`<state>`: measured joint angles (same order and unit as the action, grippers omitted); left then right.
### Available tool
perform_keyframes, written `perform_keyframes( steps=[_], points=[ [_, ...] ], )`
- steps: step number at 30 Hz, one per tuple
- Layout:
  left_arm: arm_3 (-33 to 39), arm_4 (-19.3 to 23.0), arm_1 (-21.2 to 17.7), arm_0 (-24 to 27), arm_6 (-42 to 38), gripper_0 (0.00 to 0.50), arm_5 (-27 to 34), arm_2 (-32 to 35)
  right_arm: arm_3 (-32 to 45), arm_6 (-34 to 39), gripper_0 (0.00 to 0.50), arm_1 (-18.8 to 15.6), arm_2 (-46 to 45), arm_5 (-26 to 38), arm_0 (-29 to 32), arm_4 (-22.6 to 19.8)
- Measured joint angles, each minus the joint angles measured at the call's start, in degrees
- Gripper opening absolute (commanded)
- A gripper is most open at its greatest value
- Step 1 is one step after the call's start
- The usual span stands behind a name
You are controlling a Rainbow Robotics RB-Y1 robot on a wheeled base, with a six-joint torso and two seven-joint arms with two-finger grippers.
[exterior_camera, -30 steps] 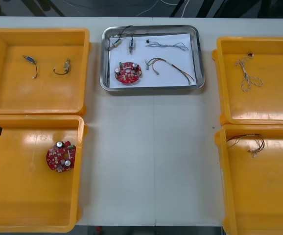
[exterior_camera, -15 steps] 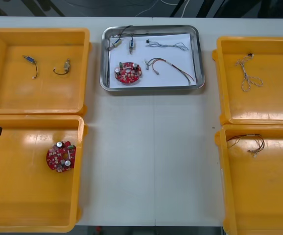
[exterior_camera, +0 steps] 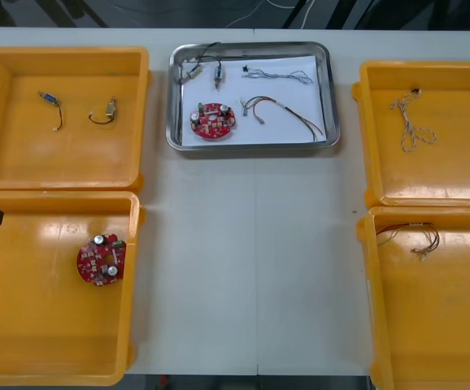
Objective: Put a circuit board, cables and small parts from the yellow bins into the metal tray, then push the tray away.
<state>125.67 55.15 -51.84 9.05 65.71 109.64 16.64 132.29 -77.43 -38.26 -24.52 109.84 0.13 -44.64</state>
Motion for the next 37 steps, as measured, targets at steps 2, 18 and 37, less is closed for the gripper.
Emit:
perform_keyframes(
  steps=[2,18,37],
  points=[
    [0.0,0.0,0.0,0.0,0.0,0.500,0.0,0.0,0.1,0.0,0.500,0.0,0.0,0.0,0.0,-0.1],
    [0.0,0.0,0.0,0.0,0.0,0.500,0.0,0.0,0.6,0.0,0.500,0.0,0.0,0.0,0.0,-0.1],
    [0.0,0.0,0.0,0.0,0.0,0.500,0.0,0.0,0.7,0.1,0.500,0.0,0.0,0.0,0.0,-0.1]
  ],
)
